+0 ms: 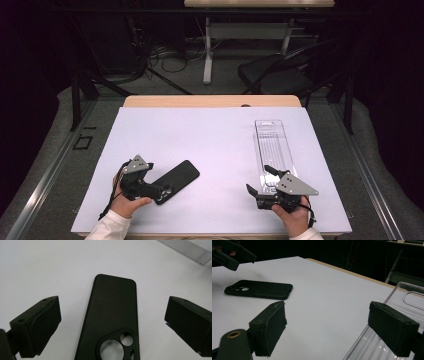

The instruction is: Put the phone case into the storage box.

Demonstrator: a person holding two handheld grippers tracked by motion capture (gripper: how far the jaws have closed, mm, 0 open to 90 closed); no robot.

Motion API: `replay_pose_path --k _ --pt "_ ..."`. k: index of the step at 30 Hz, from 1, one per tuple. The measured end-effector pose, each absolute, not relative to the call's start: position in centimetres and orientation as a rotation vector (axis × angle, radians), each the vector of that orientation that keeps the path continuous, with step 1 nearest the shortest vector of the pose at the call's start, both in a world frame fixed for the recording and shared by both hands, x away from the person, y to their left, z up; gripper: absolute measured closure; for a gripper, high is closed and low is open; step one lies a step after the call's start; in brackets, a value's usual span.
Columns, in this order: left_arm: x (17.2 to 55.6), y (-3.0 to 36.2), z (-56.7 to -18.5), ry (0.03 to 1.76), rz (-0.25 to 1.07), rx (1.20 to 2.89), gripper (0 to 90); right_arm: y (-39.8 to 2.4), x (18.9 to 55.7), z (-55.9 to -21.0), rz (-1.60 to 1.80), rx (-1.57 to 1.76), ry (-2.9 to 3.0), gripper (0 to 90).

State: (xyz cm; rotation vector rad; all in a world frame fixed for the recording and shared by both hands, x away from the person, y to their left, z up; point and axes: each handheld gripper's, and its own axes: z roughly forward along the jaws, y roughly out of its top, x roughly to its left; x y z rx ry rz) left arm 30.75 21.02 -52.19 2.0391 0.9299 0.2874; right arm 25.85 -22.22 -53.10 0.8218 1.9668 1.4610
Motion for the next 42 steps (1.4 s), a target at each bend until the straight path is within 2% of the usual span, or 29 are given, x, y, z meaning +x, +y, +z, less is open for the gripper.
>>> replay_pose_path --k 22,30,42 --pt "30.5 19.7 -52.4 0.879 0.289 2.1 0.6 -22.2 25.9 -53.1 1.461 0.822 1.972 13.9" --pt "30.7 19.4 -52.4 0.884 0.28 2.109 7.1 -22.2 25.9 -53.1 1.461 0.821 1.97 13.9" --pt "31.1 18.2 -53.0 0.891 0.251 2.148 10.6 -22.1 25.9 -53.2 1.462 0.822 1.977 13.9"
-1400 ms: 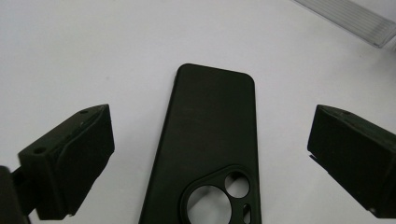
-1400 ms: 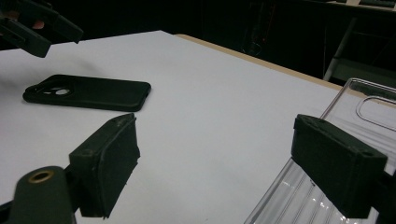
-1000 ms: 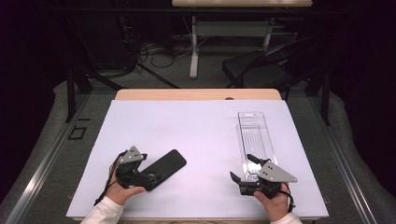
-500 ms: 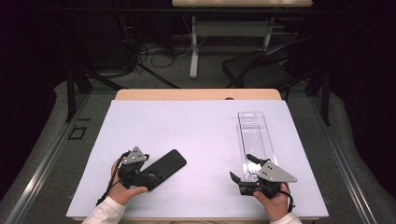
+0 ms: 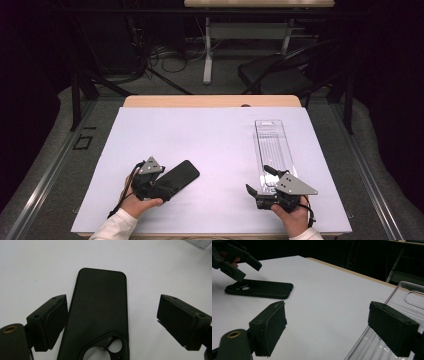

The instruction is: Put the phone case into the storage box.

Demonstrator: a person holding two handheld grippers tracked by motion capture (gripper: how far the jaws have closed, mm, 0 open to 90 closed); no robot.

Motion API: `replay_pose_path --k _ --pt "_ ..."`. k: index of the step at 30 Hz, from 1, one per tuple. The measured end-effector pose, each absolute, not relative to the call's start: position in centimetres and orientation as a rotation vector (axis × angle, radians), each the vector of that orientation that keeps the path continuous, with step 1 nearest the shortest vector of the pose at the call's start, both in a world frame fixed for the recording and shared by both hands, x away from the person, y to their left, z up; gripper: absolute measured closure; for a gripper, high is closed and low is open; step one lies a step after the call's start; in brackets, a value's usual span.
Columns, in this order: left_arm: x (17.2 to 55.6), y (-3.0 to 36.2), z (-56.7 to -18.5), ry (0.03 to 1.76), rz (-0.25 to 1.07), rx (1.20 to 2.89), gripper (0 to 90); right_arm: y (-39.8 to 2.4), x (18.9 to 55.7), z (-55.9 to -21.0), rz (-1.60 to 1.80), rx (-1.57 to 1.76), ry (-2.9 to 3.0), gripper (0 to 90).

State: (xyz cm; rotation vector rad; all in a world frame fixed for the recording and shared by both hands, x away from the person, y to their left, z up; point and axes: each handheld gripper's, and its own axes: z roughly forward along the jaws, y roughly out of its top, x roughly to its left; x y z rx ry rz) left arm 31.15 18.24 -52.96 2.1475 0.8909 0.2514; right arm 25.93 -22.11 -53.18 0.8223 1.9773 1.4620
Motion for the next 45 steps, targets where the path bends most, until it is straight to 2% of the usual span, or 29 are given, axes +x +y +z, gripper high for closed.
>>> replay_pose_path --k 20,45 --pt "33.0 17.8 -54.5 0.89 0.208 2.233 12.1 -22.0 26.0 -53.2 1.46 0.823 1.983 13.9" --pt "33.4 17.2 -55.6 0.874 0.257 2.328 12.1 -22.0 26.0 -53.3 1.46 0.821 1.984 13.9"
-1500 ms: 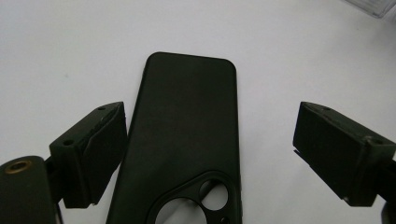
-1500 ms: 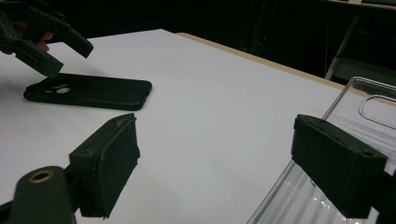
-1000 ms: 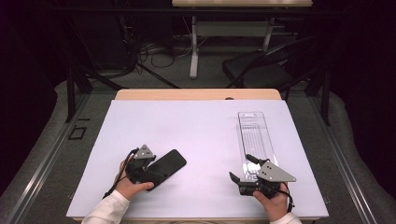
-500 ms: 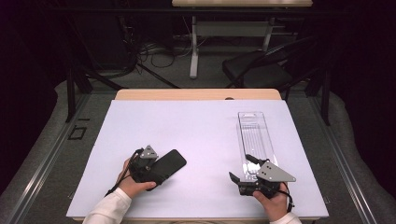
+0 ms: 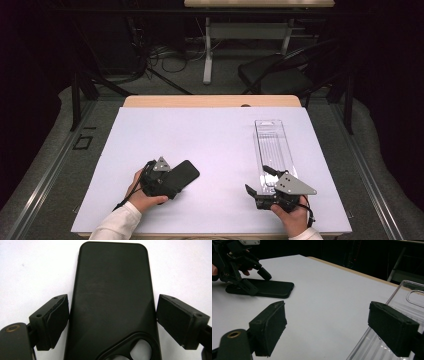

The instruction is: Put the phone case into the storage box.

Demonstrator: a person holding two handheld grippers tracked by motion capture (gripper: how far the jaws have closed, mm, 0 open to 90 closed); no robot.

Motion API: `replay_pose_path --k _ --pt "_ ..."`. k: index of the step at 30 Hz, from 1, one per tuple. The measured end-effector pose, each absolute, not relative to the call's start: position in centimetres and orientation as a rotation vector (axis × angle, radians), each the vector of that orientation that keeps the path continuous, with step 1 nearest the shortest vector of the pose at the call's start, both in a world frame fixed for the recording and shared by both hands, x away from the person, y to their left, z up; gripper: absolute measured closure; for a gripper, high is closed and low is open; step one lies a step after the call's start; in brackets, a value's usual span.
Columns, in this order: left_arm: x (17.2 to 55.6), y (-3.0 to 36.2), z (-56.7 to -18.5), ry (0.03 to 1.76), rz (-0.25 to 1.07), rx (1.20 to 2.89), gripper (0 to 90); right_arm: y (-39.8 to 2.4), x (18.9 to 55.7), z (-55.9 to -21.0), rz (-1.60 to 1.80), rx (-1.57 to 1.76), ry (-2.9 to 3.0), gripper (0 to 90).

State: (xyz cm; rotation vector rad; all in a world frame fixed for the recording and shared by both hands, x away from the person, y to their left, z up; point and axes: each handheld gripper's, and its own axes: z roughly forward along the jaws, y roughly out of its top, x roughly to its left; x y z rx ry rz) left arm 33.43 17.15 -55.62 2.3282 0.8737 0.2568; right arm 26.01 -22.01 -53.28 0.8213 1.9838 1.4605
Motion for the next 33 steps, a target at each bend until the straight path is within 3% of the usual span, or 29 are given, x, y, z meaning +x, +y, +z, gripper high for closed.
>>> replay_pose_path --k 33 --pt "33.53 16.9 -56.07 0.876 0.268 2.322 12.3 -21.98 26.01 -53.29 1.463 0.82 1.988 13.9"
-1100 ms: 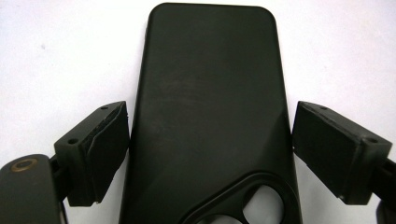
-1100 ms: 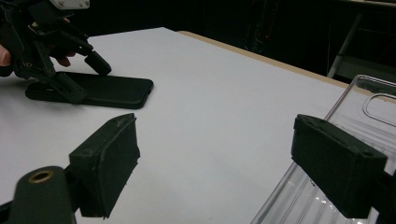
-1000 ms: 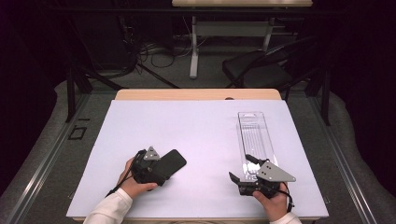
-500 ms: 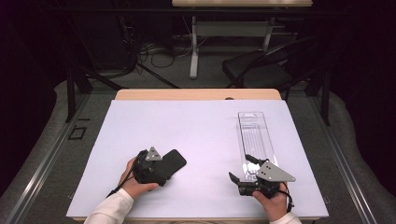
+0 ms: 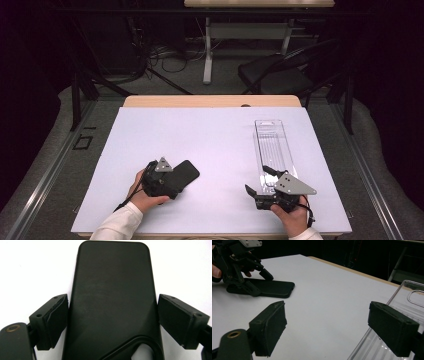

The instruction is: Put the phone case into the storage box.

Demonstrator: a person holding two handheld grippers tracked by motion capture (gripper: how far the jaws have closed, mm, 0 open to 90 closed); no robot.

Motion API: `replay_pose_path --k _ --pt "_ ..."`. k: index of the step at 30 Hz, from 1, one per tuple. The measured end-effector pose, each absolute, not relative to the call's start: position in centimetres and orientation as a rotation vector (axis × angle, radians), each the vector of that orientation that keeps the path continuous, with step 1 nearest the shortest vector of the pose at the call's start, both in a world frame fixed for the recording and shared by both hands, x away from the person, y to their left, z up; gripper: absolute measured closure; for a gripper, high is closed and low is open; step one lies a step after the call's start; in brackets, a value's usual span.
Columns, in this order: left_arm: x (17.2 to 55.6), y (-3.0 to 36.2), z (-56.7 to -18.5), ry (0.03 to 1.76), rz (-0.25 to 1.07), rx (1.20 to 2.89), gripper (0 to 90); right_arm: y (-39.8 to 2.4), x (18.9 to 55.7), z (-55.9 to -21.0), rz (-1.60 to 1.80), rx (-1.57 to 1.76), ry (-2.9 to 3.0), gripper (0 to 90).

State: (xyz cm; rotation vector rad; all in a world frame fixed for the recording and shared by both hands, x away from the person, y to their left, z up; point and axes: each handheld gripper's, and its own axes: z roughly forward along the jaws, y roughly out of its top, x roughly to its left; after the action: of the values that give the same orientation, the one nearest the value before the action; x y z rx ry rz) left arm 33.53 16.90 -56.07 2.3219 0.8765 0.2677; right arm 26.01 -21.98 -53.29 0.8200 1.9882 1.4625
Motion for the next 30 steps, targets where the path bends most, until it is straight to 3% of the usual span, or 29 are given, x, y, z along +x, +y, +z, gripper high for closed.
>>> replay_pose_path --k 30 --pt "33.55 17.09 -55.82 0.881 0.267 2.332 14.5 -22.06 26.01 -53.26 1.463 0.818 1.989 13.9"
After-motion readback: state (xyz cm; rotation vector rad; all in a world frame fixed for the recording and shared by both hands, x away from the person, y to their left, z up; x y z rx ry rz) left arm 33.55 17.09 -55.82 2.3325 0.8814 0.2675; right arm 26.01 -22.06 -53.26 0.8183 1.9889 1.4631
